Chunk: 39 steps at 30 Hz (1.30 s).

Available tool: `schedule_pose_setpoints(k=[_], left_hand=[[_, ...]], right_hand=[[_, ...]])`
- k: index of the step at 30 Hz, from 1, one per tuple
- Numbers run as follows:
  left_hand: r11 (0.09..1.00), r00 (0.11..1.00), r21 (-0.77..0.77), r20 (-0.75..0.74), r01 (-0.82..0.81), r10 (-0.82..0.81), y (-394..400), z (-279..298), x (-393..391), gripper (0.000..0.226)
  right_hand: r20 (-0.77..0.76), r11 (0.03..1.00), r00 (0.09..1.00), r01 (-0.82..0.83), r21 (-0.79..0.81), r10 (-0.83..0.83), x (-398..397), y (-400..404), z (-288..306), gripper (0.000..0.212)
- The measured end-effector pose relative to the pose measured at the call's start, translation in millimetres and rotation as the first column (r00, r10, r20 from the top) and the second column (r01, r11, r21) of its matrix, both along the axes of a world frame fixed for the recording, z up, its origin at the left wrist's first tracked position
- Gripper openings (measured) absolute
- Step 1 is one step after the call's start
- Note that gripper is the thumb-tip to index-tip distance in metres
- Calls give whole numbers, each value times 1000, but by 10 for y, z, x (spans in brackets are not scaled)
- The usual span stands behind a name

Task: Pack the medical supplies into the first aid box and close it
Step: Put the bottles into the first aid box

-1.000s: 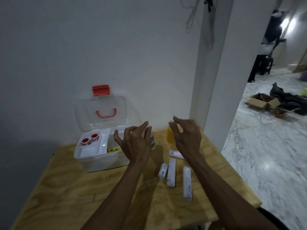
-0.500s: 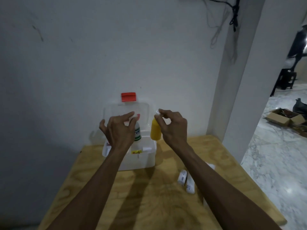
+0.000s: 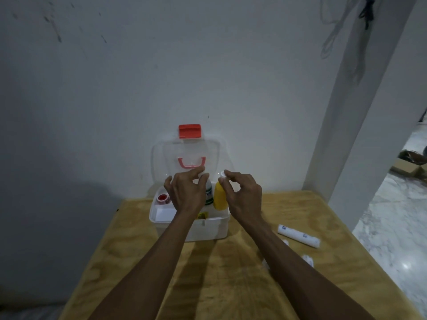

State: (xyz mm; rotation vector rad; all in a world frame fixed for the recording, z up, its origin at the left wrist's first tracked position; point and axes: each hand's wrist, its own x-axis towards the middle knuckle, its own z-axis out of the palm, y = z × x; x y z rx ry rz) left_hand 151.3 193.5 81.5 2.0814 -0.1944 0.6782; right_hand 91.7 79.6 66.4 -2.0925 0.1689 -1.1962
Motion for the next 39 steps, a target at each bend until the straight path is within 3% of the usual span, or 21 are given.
schedule_pose_setpoints(k=[8,14,22,34,39], left_hand=[[998,998,-15,-39,53,-54,-92,-125,103,25],[989,984,-5,-98,149,-149,-96,-173,92,24],[951,948,123,-186,285,-260,-3,-208,153,19],[853,960,444,-182,275,-215,123,-88,52,29],[858,964,440,-146,265,-222,206,-52,-32,32]], right_hand=[[-36,999,999,-34,-35,33,35,-59,-180,23],[-148,995,986,-87,-47,79,60,-75,-252,22],[-240,989,965,-124,-75,103,48,-96,-295,19],[-363,974,920,-199,-108,147,-132,-142,-142,26],[-366,986,923,-151,-70,116,-319,-208,-38,28]])
